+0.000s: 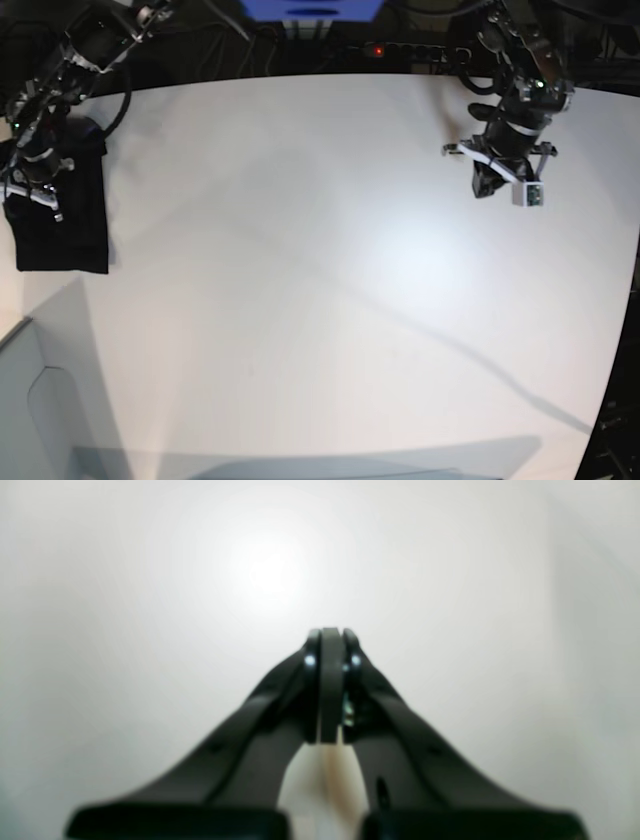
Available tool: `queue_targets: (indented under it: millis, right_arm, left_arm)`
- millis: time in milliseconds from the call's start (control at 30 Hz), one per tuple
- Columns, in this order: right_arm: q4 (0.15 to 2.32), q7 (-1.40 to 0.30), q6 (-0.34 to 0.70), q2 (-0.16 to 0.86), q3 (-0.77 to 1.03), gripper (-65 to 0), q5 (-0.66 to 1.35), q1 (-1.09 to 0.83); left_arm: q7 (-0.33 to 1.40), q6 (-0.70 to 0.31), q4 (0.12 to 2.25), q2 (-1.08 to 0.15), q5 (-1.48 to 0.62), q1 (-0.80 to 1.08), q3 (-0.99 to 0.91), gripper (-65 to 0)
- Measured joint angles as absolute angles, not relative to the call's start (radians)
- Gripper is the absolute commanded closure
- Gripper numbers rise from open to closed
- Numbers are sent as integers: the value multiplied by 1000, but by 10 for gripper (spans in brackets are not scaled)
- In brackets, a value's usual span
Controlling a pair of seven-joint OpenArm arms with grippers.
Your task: Fold the T-shirt properly
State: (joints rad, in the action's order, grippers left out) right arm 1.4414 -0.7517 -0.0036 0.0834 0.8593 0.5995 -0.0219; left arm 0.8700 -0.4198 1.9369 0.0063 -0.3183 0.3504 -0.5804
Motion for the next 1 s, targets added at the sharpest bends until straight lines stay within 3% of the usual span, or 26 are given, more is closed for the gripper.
queue_targets:
  millis: [367, 667, 833, 933, 1000]
  right_arm:
    - [1917, -764, -1, 6, 730, 0, 601, -87]
    - [1987, -758, -1, 119, 783, 0, 603, -319]
    - [1985, -735, 13, 121, 863, 0, 603, -392]
    - [1970, -616, 141, 121, 894, 0, 604, -437]
    - [1943, -565, 172, 119, 894, 0, 601, -463]
  left_arm:
    - [870, -422, 1938, 4, -318, 354, -581, 0]
    - [854, -422, 2003, -4, -317, 480, -587, 0]
    - [508, -412, 2004, -13, -314, 617, -585, 0]
    - [199, -411, 1998, 2, -273, 691, -582, 0]
    - [30, -411, 1992, 33, -199, 715, -582, 0]
